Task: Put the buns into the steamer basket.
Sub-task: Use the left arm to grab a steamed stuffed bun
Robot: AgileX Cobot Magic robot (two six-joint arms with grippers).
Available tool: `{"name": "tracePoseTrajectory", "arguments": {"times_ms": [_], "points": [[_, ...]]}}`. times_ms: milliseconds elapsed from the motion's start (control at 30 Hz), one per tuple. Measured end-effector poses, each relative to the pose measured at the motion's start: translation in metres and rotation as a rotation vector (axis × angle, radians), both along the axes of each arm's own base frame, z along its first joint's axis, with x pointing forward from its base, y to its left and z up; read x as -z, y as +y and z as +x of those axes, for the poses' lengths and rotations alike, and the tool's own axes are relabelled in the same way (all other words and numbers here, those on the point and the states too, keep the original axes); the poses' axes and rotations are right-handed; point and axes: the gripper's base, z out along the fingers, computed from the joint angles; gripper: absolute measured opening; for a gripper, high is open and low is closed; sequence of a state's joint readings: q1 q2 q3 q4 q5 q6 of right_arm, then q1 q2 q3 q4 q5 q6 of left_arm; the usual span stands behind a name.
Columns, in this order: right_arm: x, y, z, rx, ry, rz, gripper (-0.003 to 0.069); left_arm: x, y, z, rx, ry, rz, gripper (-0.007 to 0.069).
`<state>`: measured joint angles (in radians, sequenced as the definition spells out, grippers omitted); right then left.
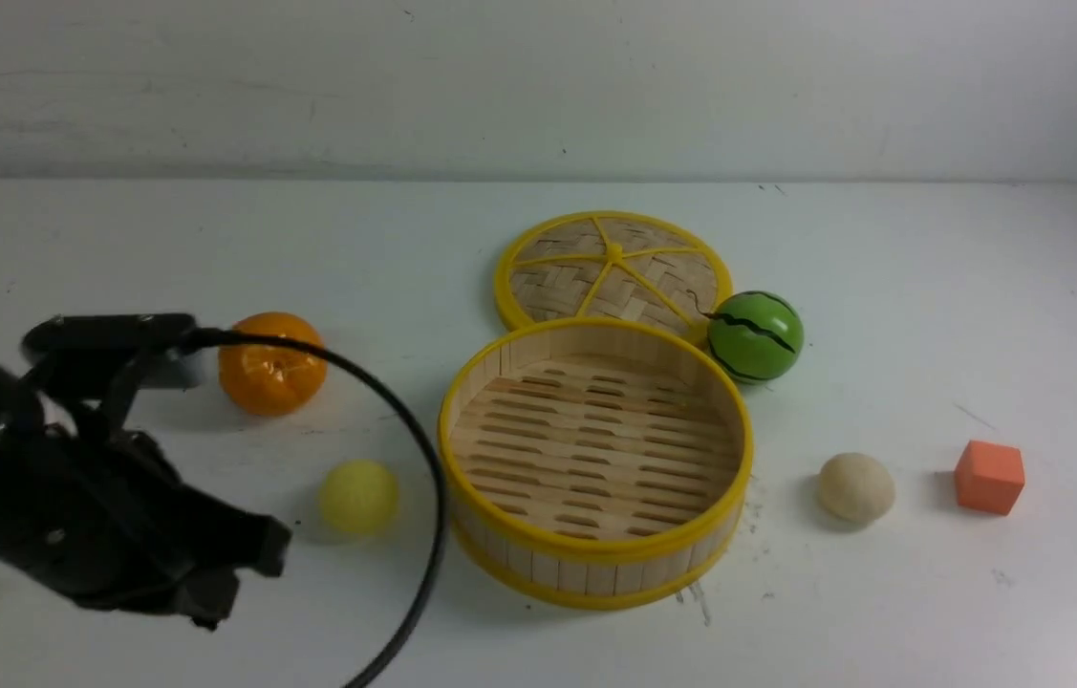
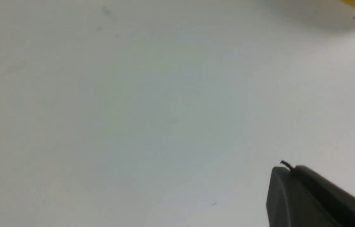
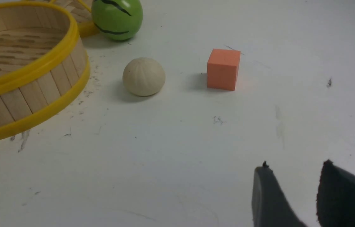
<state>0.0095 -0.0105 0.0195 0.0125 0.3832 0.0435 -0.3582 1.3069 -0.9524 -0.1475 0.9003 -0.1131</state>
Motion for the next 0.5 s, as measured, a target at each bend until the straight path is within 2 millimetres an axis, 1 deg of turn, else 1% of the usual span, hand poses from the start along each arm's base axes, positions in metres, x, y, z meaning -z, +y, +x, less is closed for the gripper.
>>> {"name": "tracePoseTrajectory", "arguments": {"times_ms": [67,100,133,167,200,300,333,367,433,500], "points": [[0.0,0.0,0.0,0.0,0.0,0.0,0.0241,0.0,-0.015,0.022,0.018,0.02,0.014,-0.0013],[0.0,0.0,0.0,0.0,0.0,0.0,0.0241,0.002,-0.019,0.032,0.023,0.036,0.025,-0.0013],[0.0,0.0,0.0,0.0,0.0,0.0,0.0241,0.007,-0.024,0.046,0.026,0.062,0.04,-0.0013],[0.0,0.0,0.0,0.0,0.0,0.0,0.0241,0.006,-0.026,0.052,0.031,0.066,0.046,-0.0013],[0.0,0.0,0.0,0.0,0.0,0.0,0.0241,0.017,-0.032,0.067,0.041,0.105,0.07,-0.0013],[0.0,0.0,0.0,0.0,0.0,0.0,0.0241,0.033,-0.043,0.096,0.051,0.139,0.092,-0.0013],[0.0,0.0,0.0,0.0,0.0,0.0,0.0241,0.033,-0.044,0.097,0.051,0.139,0.092,-0.0013],[0.0,0.0,0.0,0.0,0.0,0.0,0.0241,0.036,-0.048,0.108,0.055,0.134,0.095,-0.0013],[0.0,0.0,0.0,0.0,0.0,0.0,0.0241,0.034,-0.05,0.113,0.055,0.12,0.094,-0.0013],[0.0,0.0,0.0,0.0,0.0,0.0,0.0241,0.032,-0.05,0.113,0.059,0.116,0.096,-0.0013]]}}
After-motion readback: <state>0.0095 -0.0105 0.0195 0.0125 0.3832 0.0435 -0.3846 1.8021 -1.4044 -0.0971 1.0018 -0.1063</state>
